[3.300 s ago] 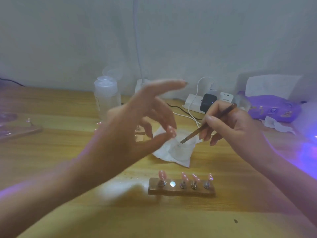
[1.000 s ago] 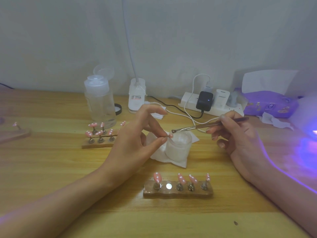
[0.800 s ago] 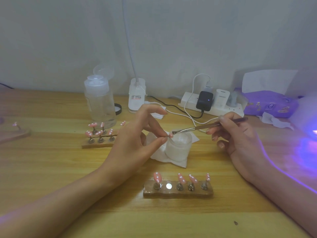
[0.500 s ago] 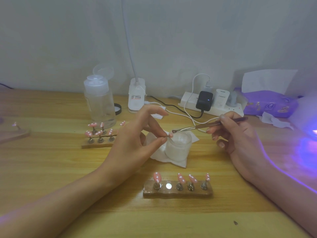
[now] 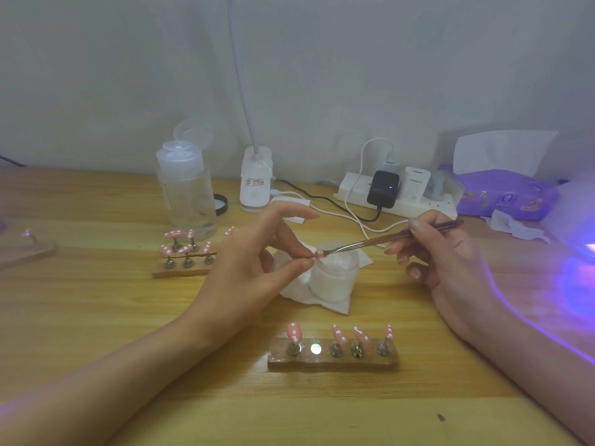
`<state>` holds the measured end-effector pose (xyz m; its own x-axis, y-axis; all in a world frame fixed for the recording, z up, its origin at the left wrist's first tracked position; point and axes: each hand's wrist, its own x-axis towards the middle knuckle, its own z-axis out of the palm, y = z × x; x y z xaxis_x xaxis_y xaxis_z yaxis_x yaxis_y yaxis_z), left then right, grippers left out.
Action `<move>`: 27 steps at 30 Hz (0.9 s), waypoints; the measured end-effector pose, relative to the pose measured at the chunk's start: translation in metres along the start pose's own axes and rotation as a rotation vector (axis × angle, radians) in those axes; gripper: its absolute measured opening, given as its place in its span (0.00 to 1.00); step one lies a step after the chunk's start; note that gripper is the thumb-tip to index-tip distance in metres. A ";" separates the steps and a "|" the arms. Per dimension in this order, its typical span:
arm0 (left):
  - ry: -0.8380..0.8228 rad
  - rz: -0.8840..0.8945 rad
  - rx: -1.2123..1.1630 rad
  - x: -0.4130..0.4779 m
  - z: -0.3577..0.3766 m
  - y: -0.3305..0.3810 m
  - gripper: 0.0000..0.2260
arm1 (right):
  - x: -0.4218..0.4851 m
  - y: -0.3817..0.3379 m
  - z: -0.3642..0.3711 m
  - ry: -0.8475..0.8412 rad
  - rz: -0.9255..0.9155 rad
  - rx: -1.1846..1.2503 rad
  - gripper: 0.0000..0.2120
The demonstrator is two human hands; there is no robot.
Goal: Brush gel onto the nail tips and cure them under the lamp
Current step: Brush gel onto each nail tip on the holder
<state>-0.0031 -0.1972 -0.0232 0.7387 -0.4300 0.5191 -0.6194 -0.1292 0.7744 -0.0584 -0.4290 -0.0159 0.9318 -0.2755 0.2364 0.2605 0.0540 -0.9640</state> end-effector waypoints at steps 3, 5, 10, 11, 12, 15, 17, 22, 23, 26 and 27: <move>-0.008 -0.004 -0.009 0.000 0.000 -0.001 0.20 | 0.000 0.000 -0.002 0.007 -0.016 0.047 0.10; -0.012 -0.006 -0.010 -0.001 0.000 -0.002 0.20 | 0.000 0.000 0.000 -0.035 -0.030 0.017 0.10; -0.014 -0.020 -0.053 0.000 -0.001 -0.003 0.20 | 0.001 0.000 -0.001 0.013 0.005 0.012 0.10; -0.016 -0.023 -0.057 0.000 -0.002 -0.003 0.20 | 0.000 0.000 -0.001 0.007 -0.003 0.025 0.09; -0.018 -0.025 -0.060 0.000 -0.002 -0.003 0.20 | 0.000 -0.001 -0.001 -0.011 -0.013 0.029 0.09; -0.022 -0.025 -0.071 -0.001 -0.002 -0.004 0.20 | -0.001 -0.001 0.001 -0.041 -0.022 -0.004 0.09; -0.023 -0.026 -0.080 -0.001 -0.002 -0.004 0.19 | -0.001 -0.001 0.001 -0.010 -0.008 -0.009 0.09; -0.023 -0.031 -0.095 -0.001 -0.001 -0.005 0.20 | 0.000 -0.001 -0.001 -0.022 -0.029 0.017 0.11; -0.022 -0.031 -0.093 -0.001 -0.001 -0.005 0.20 | 0.000 0.000 0.000 -0.031 -0.029 0.003 0.11; -0.019 -0.040 -0.091 -0.001 -0.001 -0.005 0.20 | 0.001 0.000 0.000 -0.003 -0.013 -0.012 0.11; -0.017 -0.041 -0.087 -0.001 -0.001 -0.004 0.20 | 0.002 0.001 -0.001 0.011 -0.013 0.000 0.12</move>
<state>-0.0008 -0.1950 -0.0266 0.7579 -0.4410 0.4807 -0.5627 -0.0691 0.8238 -0.0569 -0.4299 -0.0162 0.9255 -0.2870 0.2470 0.2722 0.0508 -0.9609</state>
